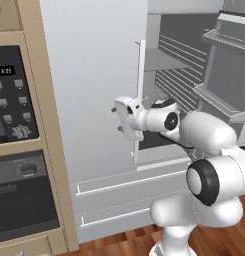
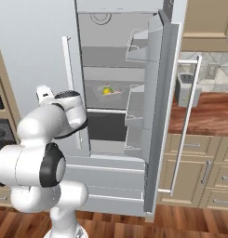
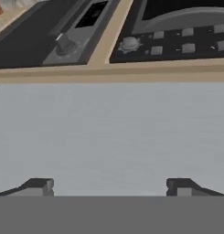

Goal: Place the tupperware on the second highest shelf of the fridge. Make space for the tupperware among the existing items by rearranging them on the shelves if needed. Close the fridge door when finished.

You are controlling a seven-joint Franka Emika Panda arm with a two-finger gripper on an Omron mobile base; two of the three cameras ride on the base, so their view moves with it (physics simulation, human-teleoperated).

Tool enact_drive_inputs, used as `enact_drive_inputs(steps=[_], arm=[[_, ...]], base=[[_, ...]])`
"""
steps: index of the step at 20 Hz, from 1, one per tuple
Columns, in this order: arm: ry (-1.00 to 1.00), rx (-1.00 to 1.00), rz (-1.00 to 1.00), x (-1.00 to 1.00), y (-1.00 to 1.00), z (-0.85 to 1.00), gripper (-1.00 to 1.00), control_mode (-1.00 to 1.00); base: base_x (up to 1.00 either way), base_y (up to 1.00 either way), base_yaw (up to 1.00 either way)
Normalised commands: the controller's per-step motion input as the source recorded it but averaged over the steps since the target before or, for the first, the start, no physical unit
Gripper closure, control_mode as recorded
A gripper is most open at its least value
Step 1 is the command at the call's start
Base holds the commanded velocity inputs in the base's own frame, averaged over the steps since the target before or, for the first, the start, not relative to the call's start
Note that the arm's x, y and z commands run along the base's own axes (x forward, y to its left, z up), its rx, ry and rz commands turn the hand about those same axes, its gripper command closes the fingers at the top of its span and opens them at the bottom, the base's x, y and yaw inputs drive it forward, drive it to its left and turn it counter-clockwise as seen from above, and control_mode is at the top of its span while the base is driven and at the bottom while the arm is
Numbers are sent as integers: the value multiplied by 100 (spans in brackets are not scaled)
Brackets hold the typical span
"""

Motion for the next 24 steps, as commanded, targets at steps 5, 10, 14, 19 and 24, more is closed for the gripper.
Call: enact_drive_inputs(steps=[5,10,14,19,24], arm=[[0,13,0,-26,6,100,-100,-100],[10,14,6,2,-7,100,-100,-100],[39,18,14,10,-2,57,-100,-100],[34,33,15,-38,0,65,-100,-100],[27,46,1,-100,-8,79,-100,-100]], base=[[0,0,0],[0,0,0],[0,0,0],[0,0,0],[0,0,0]])
